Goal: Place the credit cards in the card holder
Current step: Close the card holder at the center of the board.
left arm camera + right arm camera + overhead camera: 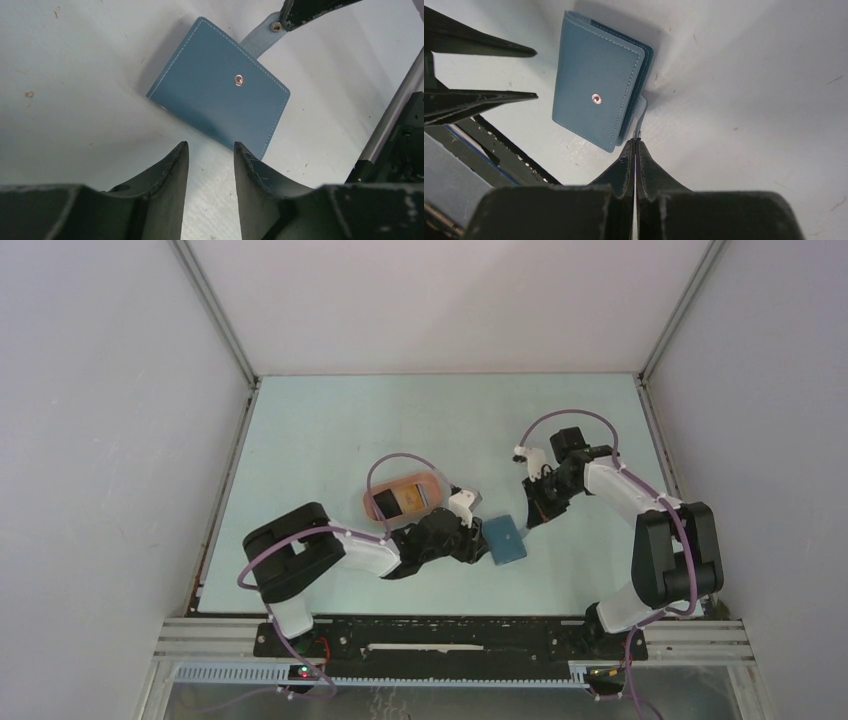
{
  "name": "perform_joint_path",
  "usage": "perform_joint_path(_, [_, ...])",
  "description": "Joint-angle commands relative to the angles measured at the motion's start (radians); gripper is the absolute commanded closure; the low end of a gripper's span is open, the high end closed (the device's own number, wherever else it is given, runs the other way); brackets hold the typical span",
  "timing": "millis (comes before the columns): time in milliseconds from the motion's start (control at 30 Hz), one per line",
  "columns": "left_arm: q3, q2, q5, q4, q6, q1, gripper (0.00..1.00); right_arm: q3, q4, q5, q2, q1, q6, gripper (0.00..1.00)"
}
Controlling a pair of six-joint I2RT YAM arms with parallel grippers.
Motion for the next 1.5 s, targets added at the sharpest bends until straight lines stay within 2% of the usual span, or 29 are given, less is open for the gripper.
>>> perform_joint_path(0, [0.058,0.034,0.032,0.034,-0.047,0.007,0.58,0.051,0.038,0.001,-0.035,0.025,-0.004,1.0])
perform_joint_path(400, [0.114,0.11,0.09,0.044,-0.067,0.007,0.6,0.091,-0.011,-0.062,0.045,0.105,-0.061,1.0])
perform_joint_path(800, [0.123,0.146,0.118,0.082,-0.096,0.022,0.65,0.096,-0.005,-0.004,0.114,0.155,-0.042,1.0])
perform_joint_path(1000, [0.121,0.148,0.128,0.09,-0.098,0.024,0.66,0.095,0.019,0.08,0.109,0.162,-0.026,1.0])
perform_joint_path(1467, [0.119,0.148,0.137,0.098,-0.101,0.027,0.67,0.093,0.043,0.116,0.114,0.206,-0.019,1.0])
